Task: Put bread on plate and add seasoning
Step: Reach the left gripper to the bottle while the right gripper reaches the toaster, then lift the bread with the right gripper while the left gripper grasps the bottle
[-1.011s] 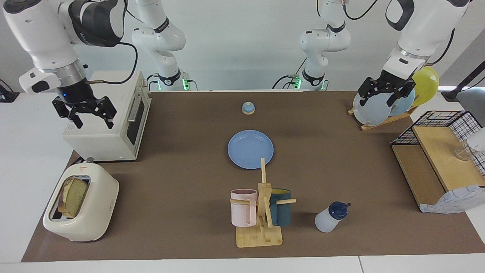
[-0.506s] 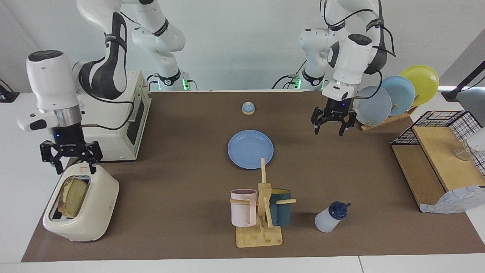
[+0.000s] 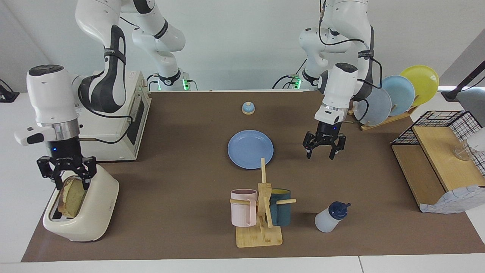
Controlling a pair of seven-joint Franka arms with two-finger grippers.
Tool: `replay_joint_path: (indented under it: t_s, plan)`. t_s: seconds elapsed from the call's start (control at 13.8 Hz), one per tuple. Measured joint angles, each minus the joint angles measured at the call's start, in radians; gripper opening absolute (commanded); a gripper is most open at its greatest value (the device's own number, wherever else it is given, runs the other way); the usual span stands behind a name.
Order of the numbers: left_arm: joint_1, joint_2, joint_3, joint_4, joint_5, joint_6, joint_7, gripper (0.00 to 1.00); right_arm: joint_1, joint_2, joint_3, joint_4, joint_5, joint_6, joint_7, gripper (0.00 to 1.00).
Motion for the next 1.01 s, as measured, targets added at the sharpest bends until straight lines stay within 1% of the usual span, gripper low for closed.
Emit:
replay_joint_path:
  t_s: [0.07,0.14,0.22,0.29,0.36,0.43,0.51,0.58,0.65,0.72,0.79,0.87,1.01]
  plan:
    - [0.0,0.035,0.001,0.039,0.0,0.0,-0.002,1.0,-0.004,0.001,0.0,0.006,0.0,-0.001,0.0,0.06]
    - [0.0,0.071,0.001,0.072,0.001,0.0,-0.003,1.0,-0.009,0.002,0.0,0.014,0.0,-0.004,-0.006,0.0]
    - [-0.002,0.107,0.003,0.103,0.003,0.0,-0.003,1.0,-0.014,0.006,0.0,0.029,0.0,-0.02,-0.025,0.0]
    - [-0.011,0.135,0.009,0.124,0.003,0.0,-0.003,1.0,-0.016,0.01,0.0,0.052,0.0,-0.06,-0.041,0.0]
    - [-0.037,0.161,0.034,0.144,0.003,0.0,-0.006,1.0,-0.018,0.016,0.001,0.089,0.005,-0.132,-0.045,0.0]
    - [-0.089,0.189,0.088,0.169,0.004,0.0,-0.022,1.0,-0.02,0.025,0.002,0.144,0.039,-0.238,-0.048,0.0]
    - [-0.165,0.225,0.169,0.198,0.004,0.0,-0.047,1.0,-0.022,0.036,0.002,0.208,0.093,-0.359,-0.055,0.0]
    - [-0.262,0.268,0.274,0.235,0.005,0.0,-0.078,1.0,-0.024,0.048,0.002,0.276,0.133,-0.48,-0.063,0.0]
    - [-0.338,0.306,0.358,0.271,0.005,0.0,-0.103,1.0,-0.025,0.057,0.002,0.331,0.144,-0.562,-0.064,0.0]
    - [-0.388,0.338,0.411,0.307,0.005,0.0,-0.123,1.0,-0.025,0.064,0.004,0.381,0.144,-0.632,-0.064,0.0]
    - [-0.406,0.359,0.431,0.336,0.005,0.0,-0.134,1.0,-0.023,0.067,0.007,0.417,0.127,-0.68,-0.067,0.0]
    - [-0.41,0.375,0.438,0.362,0.005,0.0,-0.139,1.0,-0.019,0.067,0.014,0.446,0.079,-0.719,-0.074,0.0]
    - [-0.409,0.414,0.447,0.413,0.005,0.0,-0.164,1.0,0.007,0.067,0.042,0.483,-0.064,-0.786,-0.132,0.0]
